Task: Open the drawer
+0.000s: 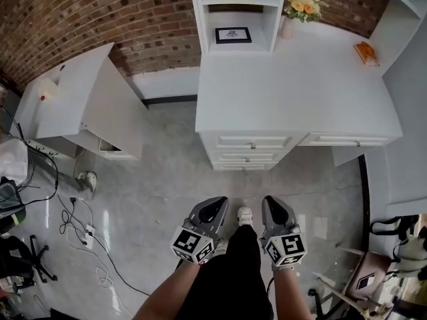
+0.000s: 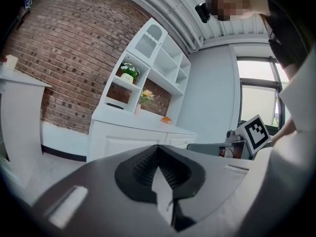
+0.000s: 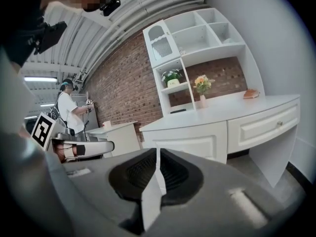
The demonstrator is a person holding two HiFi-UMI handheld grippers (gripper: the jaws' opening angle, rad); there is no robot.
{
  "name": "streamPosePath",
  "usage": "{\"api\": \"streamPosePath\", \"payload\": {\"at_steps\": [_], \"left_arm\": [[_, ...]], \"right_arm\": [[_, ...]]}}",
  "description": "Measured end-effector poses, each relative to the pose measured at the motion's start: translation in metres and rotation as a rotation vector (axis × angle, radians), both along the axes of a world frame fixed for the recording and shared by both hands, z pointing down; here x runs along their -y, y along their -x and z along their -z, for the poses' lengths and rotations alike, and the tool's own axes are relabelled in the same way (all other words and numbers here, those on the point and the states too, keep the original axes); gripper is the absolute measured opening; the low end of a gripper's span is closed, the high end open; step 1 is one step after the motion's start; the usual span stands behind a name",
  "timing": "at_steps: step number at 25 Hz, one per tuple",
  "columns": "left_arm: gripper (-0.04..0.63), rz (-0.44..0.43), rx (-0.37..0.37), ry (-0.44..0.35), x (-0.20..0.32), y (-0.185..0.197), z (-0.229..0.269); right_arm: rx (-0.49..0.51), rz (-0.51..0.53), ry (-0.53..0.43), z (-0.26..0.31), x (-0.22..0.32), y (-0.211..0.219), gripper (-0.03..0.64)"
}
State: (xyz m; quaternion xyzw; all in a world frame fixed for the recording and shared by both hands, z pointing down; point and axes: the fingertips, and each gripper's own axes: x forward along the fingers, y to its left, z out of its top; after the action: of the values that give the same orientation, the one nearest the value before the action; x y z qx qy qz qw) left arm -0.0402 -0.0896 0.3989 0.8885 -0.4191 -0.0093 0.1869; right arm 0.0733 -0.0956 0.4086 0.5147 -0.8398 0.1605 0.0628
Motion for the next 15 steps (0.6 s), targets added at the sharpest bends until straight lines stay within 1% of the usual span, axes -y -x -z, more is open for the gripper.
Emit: {"api": "streamPosePath", "payload": {"at_steps": [5, 10, 15], "left_arm": [[0.003, -0.017, 0.004, 0.0, 0.026, -0.012, -0.016], [0.003, 0.013, 0.008, 0.02, 0.053, -0.017, -0.041], [0.003, 0.039, 0.004, 0.032, 0.078, -0.023, -0.063]], "right_arm": [[-0.001, 0.009, 0.021, -0.022, 0.031, 0.0, 0.021], [-0.014, 0.034, 0.044, -0.047, 0.059, 0.002, 0.021], [-0.004, 0.034, 0.052, -0.066, 0.088, 0.001, 0.021]]}}
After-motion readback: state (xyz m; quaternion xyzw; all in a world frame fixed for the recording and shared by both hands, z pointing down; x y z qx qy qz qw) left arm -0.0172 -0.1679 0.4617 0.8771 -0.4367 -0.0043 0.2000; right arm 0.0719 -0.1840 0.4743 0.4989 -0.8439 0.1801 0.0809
